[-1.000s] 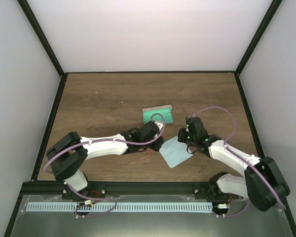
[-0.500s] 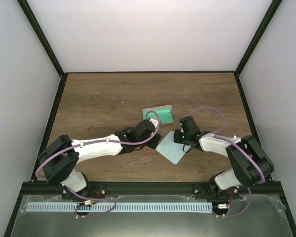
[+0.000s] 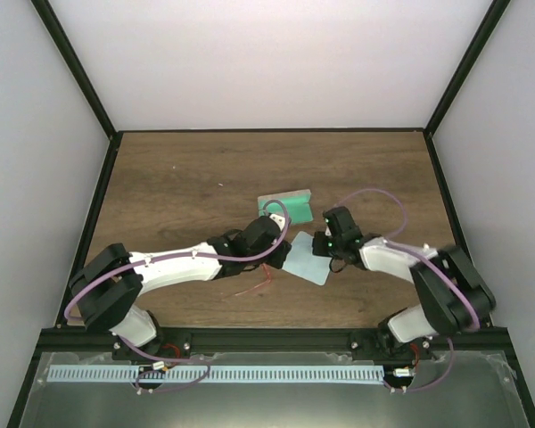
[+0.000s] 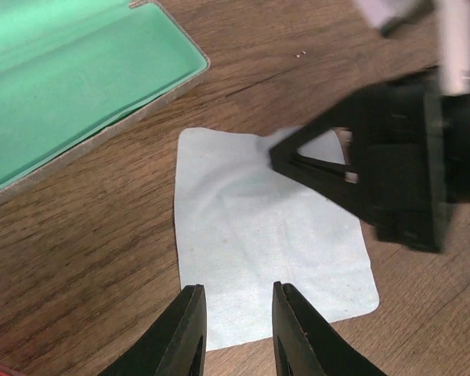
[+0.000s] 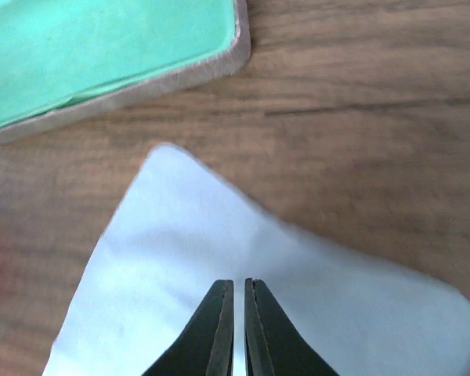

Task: Organize the sunglasses
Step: Move the glasses cleaning cloth to the center of the board.

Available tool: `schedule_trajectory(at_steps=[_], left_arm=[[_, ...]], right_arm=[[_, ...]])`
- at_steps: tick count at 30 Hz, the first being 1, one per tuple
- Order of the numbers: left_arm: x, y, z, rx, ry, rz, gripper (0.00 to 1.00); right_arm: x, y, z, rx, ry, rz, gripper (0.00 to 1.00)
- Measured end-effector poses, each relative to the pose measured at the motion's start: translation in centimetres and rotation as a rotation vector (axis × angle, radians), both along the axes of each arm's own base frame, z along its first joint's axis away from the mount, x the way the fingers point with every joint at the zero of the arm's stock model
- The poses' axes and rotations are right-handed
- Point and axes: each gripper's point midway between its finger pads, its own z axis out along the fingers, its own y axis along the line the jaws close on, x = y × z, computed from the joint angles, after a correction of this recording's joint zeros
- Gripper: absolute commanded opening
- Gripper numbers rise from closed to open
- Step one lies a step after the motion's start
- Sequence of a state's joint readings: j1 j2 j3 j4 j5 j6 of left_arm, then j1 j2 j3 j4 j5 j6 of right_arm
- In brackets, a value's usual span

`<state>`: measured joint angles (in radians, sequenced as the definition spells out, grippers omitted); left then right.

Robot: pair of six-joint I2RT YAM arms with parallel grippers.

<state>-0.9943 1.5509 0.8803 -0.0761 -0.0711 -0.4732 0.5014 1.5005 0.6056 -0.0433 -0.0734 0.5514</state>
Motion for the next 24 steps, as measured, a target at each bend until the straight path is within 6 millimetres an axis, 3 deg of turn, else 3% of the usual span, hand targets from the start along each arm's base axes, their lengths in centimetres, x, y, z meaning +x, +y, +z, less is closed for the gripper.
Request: schedule_trajectory(at_steps=[3, 7, 17, 20, 24], left_arm=[[0.0, 0.0, 0.0, 0.0, 0.0, 0.0, 0.27], [0.1, 0.1, 0.0, 0.002, -0.003, 0.004, 0.27], [0.3, 0.2, 0.0, 0.007, -0.01, 0.014, 0.27], [0.3, 0.2, 0.0, 0.007, -0.01, 0.014, 0.27], [0.3, 0.2, 0.0, 0.008, -0.01, 0.015, 0.27]], right_arm=[[-2.0, -1.1, 1.9, 0.017, -0.035, -0.001, 0.08], [-3.0, -1.2, 3.9, 0.057, -0.088, 0.019, 0.09], [-6.1, -1.4, 1.7, 0.056, 0.017, 0.084, 0.16], [-6.8, -1.1, -0.1, 0.037, 0.091, 0.11, 0.16], [-6.5, -0.4, -0.5, 0.037, 0.103, 0.124, 0.2]])
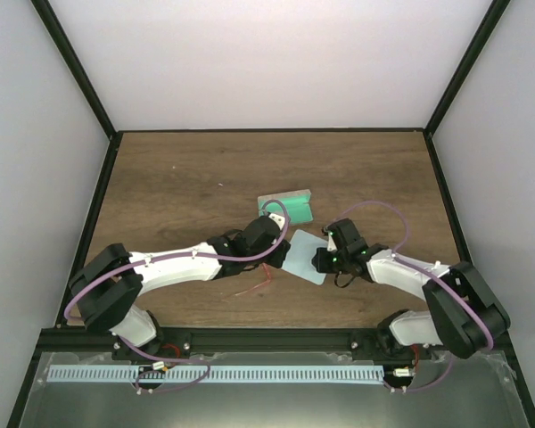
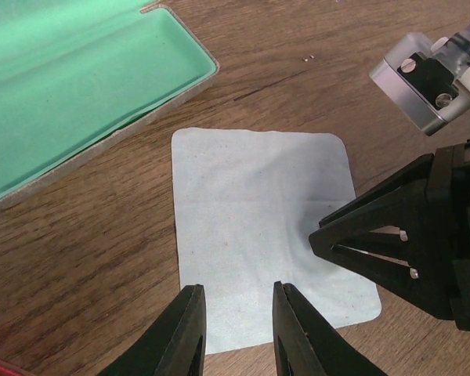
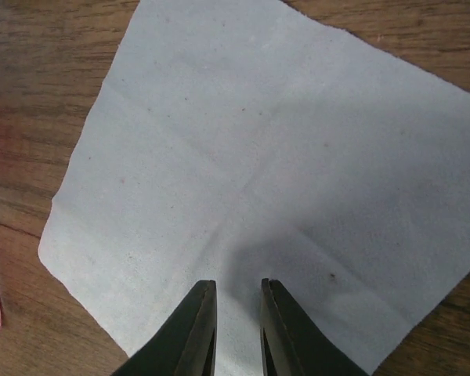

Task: Organize the sunglasses
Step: Move the glasses cleaning cloth to the center of the board.

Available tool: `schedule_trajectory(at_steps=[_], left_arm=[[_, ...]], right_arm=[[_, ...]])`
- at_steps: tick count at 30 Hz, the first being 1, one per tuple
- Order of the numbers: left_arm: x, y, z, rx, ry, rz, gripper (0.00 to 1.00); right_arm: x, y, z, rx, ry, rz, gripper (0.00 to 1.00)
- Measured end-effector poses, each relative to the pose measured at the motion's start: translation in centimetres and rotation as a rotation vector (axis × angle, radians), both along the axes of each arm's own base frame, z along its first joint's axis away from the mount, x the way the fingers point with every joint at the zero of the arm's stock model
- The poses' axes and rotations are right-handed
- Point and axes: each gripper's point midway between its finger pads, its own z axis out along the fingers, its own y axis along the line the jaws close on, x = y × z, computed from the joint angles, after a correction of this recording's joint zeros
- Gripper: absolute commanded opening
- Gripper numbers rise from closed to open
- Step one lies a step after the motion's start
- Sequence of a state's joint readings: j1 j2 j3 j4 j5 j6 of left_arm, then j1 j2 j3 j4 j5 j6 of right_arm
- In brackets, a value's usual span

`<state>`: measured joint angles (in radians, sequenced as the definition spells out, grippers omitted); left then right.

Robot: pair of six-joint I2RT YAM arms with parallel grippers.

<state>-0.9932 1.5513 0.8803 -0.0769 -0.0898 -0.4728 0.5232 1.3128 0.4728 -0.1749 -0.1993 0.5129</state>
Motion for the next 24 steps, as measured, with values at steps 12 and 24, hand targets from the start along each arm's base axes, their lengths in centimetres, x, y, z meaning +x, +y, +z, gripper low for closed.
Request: schedule_trajectory(at_steps=[12, 24], left_arm=[[0.2, 0.3, -0.1, 0.012, -0.006, 0.012, 0.27], [0.7, -0.5, -1.2, 0.007, -0.008, 0.012, 0.26]], right_arm=[[-1.8, 0.6, 0.1, -0.087, 0.009, -0.028, 0.26], [-3.5, -0.6, 4.4, -0.071, -0.101, -0.126, 0.22]])
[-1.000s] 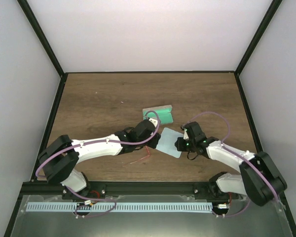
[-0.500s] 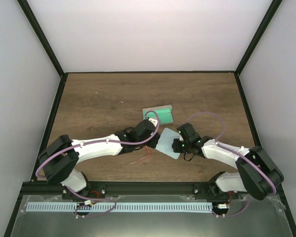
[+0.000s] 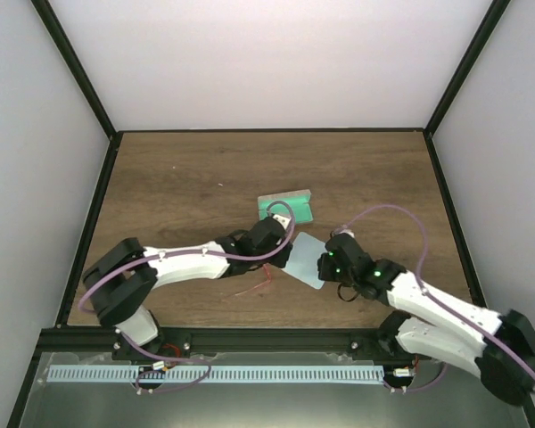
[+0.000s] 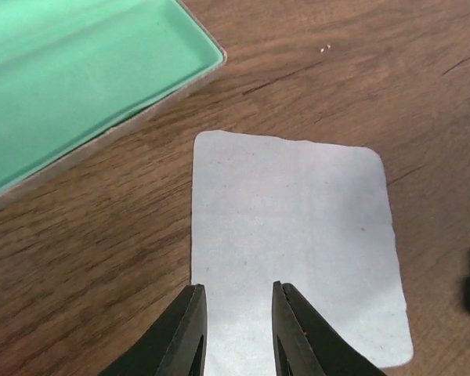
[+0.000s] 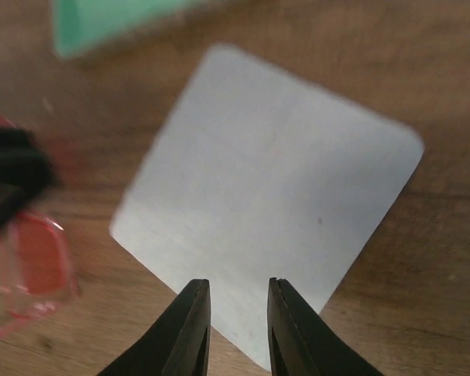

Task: Organize the sunglasses
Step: Move the glasses cleaning cloth to the center of the board.

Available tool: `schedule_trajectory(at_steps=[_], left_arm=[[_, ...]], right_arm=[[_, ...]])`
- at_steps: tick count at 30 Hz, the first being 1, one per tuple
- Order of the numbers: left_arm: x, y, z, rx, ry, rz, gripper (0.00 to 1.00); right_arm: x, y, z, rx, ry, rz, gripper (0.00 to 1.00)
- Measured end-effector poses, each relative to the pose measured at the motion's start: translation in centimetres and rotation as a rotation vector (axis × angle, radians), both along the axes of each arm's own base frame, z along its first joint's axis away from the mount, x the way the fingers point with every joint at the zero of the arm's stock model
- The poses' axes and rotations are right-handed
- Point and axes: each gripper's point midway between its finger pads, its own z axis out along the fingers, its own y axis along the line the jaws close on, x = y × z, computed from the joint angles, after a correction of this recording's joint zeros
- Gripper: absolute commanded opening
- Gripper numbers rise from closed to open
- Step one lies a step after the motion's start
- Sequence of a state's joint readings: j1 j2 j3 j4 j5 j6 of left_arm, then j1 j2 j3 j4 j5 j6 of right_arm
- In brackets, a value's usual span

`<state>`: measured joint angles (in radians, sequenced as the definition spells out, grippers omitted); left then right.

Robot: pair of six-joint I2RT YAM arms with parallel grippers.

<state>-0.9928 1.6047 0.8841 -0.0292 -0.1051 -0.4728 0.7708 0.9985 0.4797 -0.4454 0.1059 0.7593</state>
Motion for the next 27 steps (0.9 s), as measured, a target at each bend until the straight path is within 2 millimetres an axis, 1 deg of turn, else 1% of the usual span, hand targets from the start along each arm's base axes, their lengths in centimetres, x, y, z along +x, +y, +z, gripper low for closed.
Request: schedule_trajectory(at_steps=[1, 3, 6, 9, 12, 14, 17, 19, 21, 23, 27], left_arm=[[0.1, -0.2, -0.6, 0.011, 0.009, -0.003, 0.26], [0.4, -1.1, -1.4, 0.023, 0.022, -0.015, 0.25], [1.3, -3.7, -1.6, 0.006, 0.034, -0.055, 0.24], [2.0, -6.7, -0.9, -0.045, 0.035, -0.11, 0.24], [2.9, -9.8, -0.1, -0.089, 0.03, -0.161, 0.23], [3.3, -10.8, -0.5, -0.093, 0.029, -0.178, 0.23], [3.2, -11.0, -2.8, -0.057, 0.054, -0.194, 0.22], [2.9, -10.6, -4.9, -0.015, 0.082, -0.2, 0.22], [2.5, -10.0, -6.1, 0.016, 0.102, -0.202, 0.22], [2.2, -9.4, -6.9, 0.038, 0.115, -0.203, 0.23], [2.3, -9.2, -7.0, 0.051, 0.103, -0.204, 0.23]], right_arm=[[0.4, -0.2, 1.5, 0.029, -0.051, -0.021, 0.22], [0.9, -0.7, 3.6, 0.058, -0.117, -0.055, 0.22], [1.8, -1.2, 5.9, 0.068, -0.17, -0.093, 0.22], [2.4, -1.5, 7.1, 0.065, -0.194, -0.115, 0.21], [2.5, -1.9, 7.4, 0.063, -0.207, -0.124, 0.21], [2.4, -2.2, 7.7, 0.066, -0.217, -0.126, 0.21], [2.4, -2.6, 8.3, 0.073, -0.235, -0.133, 0.21], [2.4, -2.7, 8.4, 0.073, -0.241, -0.135, 0.21], [2.4, -2.7, 8.4, 0.071, -0.241, -0.135, 0.21], [2.4, -2.7, 8.3, 0.069, -0.24, -0.13, 0.21], [2.4, -2.6, 7.5, 0.056, -0.223, -0.123, 0.21]])
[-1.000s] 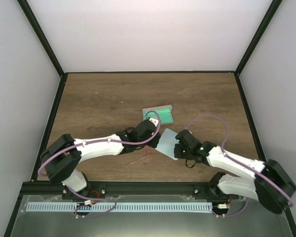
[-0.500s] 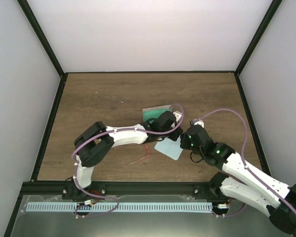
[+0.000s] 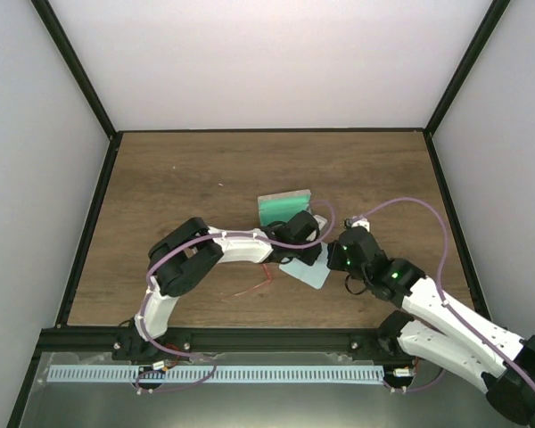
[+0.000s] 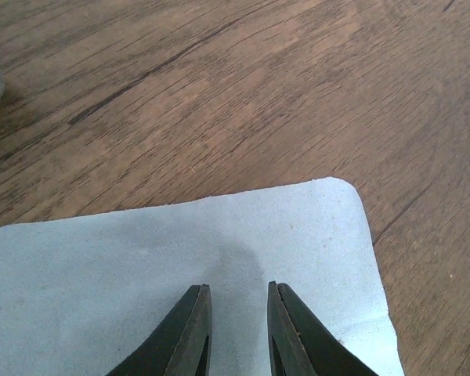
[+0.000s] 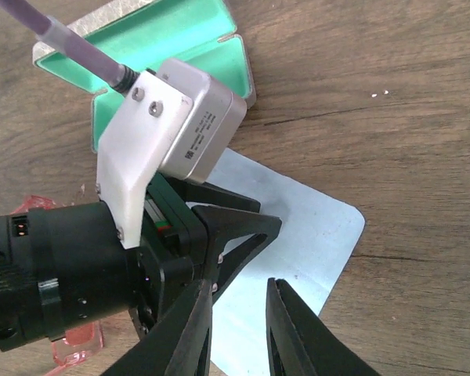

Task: Organize the sunglasses
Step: Move the glasses cleaning cloth to the center of the board.

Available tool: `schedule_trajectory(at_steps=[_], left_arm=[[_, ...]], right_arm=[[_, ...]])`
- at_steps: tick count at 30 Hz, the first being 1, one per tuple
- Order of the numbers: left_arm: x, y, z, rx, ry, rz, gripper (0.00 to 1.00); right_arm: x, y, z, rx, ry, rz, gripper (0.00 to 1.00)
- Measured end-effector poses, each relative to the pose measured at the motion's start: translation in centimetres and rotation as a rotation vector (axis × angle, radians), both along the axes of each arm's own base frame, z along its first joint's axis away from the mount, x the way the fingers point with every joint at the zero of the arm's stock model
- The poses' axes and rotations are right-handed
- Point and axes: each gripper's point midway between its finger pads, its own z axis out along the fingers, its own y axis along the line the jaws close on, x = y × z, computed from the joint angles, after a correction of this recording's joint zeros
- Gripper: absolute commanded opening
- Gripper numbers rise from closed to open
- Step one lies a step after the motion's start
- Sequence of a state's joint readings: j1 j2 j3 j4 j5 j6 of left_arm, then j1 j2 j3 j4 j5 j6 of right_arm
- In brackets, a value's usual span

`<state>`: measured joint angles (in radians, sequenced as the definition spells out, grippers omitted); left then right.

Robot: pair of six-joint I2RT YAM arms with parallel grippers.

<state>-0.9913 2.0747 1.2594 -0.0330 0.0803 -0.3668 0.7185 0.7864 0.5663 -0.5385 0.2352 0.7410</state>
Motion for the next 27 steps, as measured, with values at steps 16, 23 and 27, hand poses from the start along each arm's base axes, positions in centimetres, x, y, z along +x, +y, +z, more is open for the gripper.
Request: schedule_trajectory(at_steps=[16, 23, 27], left_arm=[[4.1, 3.8, -0.2, 0.002, 0.012, 0.195, 0.23], [4.5, 5.3, -0.2, -0.027, 0.045, 0.281, 0.25], [4.3, 5.4, -0.1, -0.038, 0.061, 0.3, 0.28]], right_arm=[[0.5, 0.9, -1.9, -0.026, 0.041, 0.024, 0.22], [1.1, 1.6, -4.2, -0.062, 0.094, 0.044, 0.21], [1.7, 2.0, -4.9, -0.073, 0.102, 0.062, 0.19]])
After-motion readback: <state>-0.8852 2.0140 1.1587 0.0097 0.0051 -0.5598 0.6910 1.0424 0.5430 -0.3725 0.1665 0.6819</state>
